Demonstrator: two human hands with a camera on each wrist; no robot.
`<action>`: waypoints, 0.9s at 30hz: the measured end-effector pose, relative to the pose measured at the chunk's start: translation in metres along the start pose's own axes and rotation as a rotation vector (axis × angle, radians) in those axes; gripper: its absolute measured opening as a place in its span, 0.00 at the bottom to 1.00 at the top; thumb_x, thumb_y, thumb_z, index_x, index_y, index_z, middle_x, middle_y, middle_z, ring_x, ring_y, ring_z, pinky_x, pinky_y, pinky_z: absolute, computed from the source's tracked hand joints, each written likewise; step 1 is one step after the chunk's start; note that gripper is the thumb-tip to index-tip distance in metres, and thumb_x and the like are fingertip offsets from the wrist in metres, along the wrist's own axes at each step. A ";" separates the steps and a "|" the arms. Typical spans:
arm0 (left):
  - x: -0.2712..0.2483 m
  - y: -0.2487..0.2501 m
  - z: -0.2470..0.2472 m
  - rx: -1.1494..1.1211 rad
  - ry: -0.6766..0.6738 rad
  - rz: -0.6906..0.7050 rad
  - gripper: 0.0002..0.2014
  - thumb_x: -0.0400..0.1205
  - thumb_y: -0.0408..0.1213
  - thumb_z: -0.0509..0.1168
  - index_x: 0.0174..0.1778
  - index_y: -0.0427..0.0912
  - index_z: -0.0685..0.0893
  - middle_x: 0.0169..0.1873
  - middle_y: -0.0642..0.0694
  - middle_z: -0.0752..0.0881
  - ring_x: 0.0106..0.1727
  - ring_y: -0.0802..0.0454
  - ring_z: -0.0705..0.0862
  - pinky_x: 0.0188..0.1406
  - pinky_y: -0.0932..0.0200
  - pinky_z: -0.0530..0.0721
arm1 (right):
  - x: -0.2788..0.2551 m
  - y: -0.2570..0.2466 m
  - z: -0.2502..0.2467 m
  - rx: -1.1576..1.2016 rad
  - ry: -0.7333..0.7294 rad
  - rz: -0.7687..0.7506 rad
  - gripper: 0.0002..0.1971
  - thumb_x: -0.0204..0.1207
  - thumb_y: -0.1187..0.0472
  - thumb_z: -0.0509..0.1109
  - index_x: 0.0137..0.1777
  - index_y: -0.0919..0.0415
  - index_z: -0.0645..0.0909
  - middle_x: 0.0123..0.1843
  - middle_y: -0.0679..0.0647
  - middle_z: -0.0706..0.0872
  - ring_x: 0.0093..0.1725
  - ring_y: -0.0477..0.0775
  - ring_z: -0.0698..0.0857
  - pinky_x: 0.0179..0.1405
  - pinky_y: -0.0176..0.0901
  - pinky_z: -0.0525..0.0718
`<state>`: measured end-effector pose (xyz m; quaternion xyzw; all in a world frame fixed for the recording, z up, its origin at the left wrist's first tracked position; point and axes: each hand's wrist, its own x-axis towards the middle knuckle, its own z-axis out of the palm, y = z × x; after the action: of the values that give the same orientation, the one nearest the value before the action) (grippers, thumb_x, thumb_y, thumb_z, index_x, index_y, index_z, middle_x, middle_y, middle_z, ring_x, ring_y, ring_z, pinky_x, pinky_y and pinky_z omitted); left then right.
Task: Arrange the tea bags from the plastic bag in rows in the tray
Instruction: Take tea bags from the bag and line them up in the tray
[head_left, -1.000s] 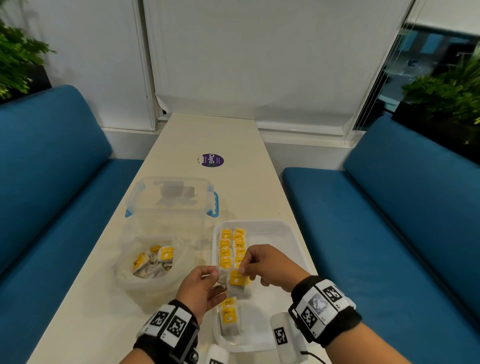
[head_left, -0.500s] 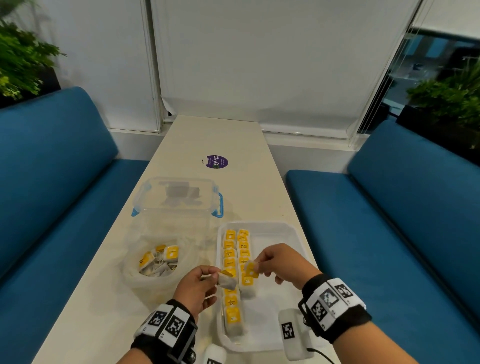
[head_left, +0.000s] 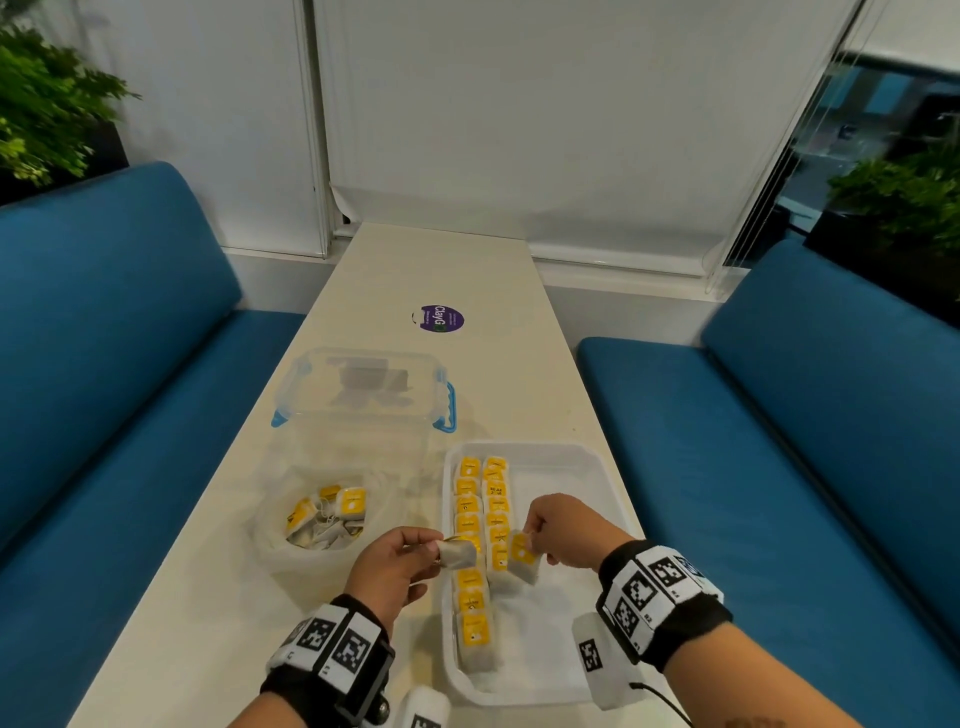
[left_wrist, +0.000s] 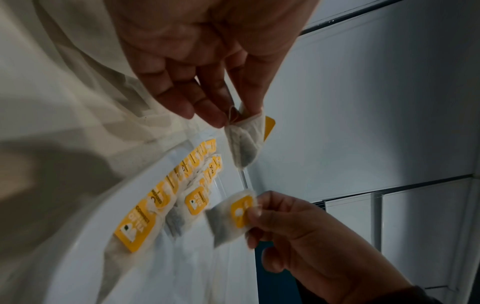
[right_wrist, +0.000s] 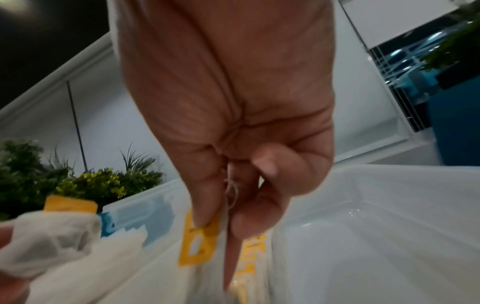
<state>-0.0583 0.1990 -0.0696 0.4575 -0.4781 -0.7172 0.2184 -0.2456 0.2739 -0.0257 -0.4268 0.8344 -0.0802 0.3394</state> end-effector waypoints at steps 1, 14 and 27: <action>0.000 0.000 0.000 0.003 -0.001 0.004 0.09 0.81 0.26 0.62 0.39 0.42 0.82 0.35 0.43 0.84 0.37 0.50 0.81 0.38 0.58 0.75 | 0.000 0.000 0.002 -0.056 -0.069 0.010 0.12 0.78 0.67 0.64 0.34 0.55 0.73 0.30 0.47 0.77 0.26 0.42 0.74 0.24 0.30 0.70; 0.005 0.000 0.000 -0.057 -0.039 0.012 0.09 0.81 0.25 0.61 0.38 0.41 0.82 0.34 0.44 0.86 0.37 0.50 0.84 0.38 0.59 0.74 | 0.041 -0.008 0.029 -0.079 -0.302 0.194 0.04 0.79 0.69 0.62 0.52 0.68 0.75 0.31 0.60 0.81 0.27 0.54 0.80 0.36 0.48 0.83; 0.010 0.001 0.000 -0.058 -0.056 0.024 0.09 0.79 0.24 0.63 0.37 0.41 0.83 0.29 0.49 0.86 0.35 0.52 0.84 0.38 0.59 0.75 | 0.040 -0.018 0.017 -0.279 -0.065 0.054 0.09 0.75 0.65 0.71 0.49 0.62 0.73 0.46 0.57 0.78 0.46 0.54 0.81 0.36 0.39 0.80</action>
<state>-0.0634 0.1909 -0.0729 0.4251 -0.4686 -0.7405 0.2267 -0.2389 0.2344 -0.0507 -0.4497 0.8371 0.0594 0.3056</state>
